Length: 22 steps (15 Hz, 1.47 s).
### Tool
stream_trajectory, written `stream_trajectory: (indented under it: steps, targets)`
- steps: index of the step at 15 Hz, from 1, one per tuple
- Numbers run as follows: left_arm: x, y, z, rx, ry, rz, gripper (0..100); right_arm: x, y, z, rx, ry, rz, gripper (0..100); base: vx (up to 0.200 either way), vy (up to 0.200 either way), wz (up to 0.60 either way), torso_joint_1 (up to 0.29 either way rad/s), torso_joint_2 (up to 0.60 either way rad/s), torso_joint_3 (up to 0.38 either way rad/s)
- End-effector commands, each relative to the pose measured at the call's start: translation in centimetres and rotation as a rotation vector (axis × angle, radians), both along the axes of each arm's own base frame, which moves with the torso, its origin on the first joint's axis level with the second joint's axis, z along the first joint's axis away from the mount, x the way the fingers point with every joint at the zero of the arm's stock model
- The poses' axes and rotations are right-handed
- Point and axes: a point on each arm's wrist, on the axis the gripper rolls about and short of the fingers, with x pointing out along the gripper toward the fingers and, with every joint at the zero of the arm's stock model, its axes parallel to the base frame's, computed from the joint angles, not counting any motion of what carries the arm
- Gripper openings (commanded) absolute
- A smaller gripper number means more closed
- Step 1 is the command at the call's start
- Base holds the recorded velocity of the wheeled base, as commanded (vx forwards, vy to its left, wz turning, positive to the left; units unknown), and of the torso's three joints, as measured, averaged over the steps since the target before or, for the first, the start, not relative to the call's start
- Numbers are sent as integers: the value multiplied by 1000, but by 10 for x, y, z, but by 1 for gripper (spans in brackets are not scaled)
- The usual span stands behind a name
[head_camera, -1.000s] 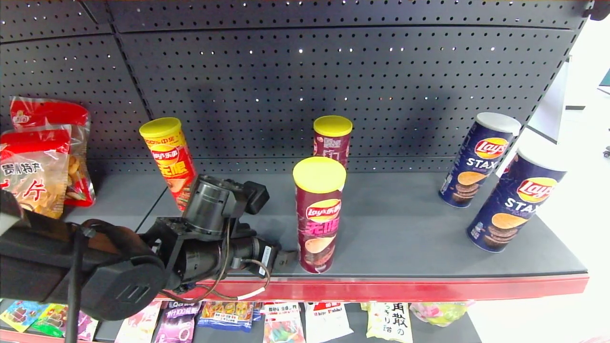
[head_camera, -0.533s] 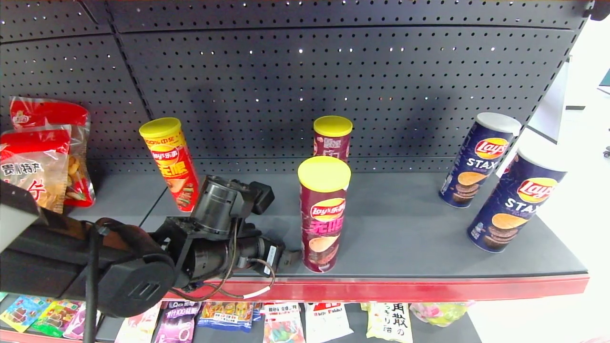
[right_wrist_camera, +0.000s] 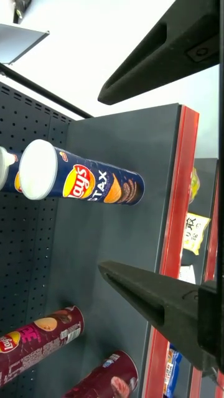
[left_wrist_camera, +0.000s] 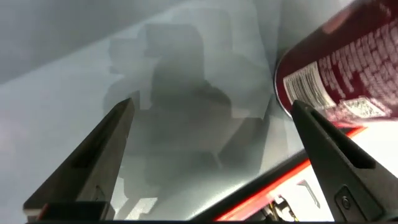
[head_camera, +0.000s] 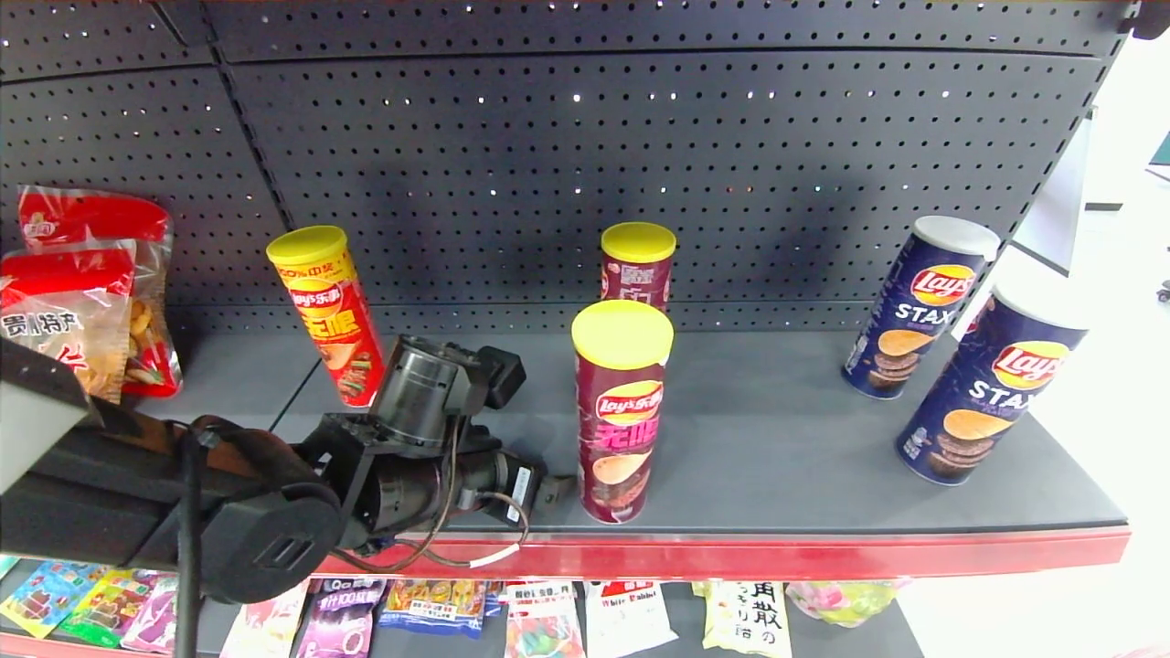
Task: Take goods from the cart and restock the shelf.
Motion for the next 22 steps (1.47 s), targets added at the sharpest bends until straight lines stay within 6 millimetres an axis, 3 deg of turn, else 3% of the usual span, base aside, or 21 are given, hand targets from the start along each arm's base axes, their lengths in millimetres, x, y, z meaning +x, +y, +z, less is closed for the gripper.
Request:
stream_trajectory:
  steps: [1, 22]
  targets:
    - [2, -1, 1, -4, -5, 2, 100, 0, 0, 0, -1, 1, 0, 100, 0, 0, 0, 0, 0, 0]
    - [6, -4, 5, -17, -21, 10, 100, 0, 0, 0, 13, 1, -1, 100, 0, 0, 0, 0, 0, 0]
